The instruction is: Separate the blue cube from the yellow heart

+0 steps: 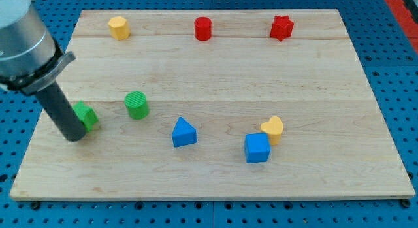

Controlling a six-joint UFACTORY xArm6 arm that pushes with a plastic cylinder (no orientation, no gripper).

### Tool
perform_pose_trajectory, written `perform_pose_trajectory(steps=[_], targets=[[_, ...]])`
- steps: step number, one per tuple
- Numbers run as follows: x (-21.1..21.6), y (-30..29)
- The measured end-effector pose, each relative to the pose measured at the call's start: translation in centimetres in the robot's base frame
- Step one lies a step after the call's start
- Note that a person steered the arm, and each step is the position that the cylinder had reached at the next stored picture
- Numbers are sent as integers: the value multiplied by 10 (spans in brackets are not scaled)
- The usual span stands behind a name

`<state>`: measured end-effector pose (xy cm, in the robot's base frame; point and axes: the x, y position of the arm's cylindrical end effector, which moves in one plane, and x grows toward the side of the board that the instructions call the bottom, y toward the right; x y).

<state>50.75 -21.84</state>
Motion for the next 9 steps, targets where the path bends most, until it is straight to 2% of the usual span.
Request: perform_pose_trajectory(steps=[1,2,5,9], targets=[[-35,0],[-45,0],[-20,24],[-20,23]])
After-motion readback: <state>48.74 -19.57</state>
